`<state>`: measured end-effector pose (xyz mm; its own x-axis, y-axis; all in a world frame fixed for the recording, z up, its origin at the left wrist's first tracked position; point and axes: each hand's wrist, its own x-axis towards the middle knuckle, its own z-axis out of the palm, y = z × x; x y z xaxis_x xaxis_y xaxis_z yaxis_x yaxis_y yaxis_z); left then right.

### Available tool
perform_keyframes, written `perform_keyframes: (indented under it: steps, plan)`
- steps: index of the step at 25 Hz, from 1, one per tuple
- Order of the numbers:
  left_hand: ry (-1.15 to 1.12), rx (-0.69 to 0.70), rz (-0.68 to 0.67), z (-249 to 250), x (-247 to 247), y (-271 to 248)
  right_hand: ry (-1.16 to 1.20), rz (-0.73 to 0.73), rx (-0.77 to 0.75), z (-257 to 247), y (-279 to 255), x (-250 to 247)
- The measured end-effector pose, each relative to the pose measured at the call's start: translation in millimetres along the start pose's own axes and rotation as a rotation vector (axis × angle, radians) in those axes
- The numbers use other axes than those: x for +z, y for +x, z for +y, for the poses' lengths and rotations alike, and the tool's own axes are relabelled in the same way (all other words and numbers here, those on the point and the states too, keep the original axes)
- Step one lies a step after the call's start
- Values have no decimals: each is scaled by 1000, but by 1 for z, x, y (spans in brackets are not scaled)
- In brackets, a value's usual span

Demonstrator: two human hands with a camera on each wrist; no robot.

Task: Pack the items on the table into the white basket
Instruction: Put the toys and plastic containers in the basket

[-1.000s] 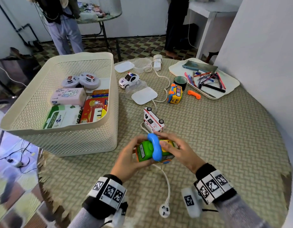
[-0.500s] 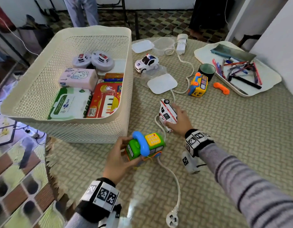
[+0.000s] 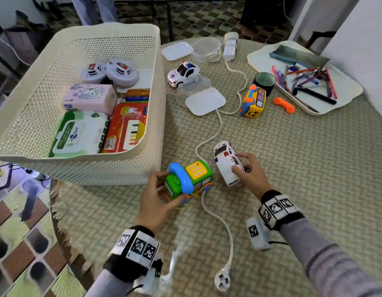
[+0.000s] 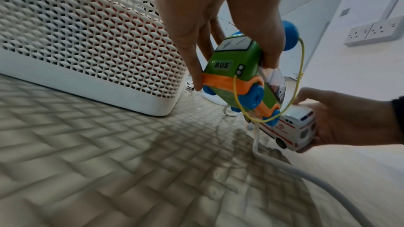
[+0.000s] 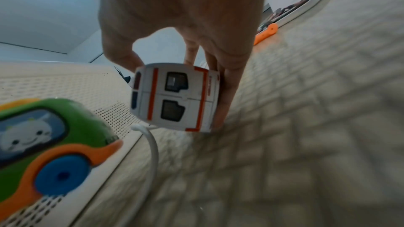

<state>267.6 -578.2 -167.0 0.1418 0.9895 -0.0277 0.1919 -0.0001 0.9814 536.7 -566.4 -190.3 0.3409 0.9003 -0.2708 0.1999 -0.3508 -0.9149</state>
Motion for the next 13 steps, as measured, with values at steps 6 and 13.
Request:
perform_keyframes:
  steps: [6, 13]
  plan:
    - [2, 8, -14, -1, 8, -3, -6, 109, -32, 13, -19, -14]
    - [-17, 31, -9, 12, 6, -10, -217, 196, -74, 2, -4, -15]
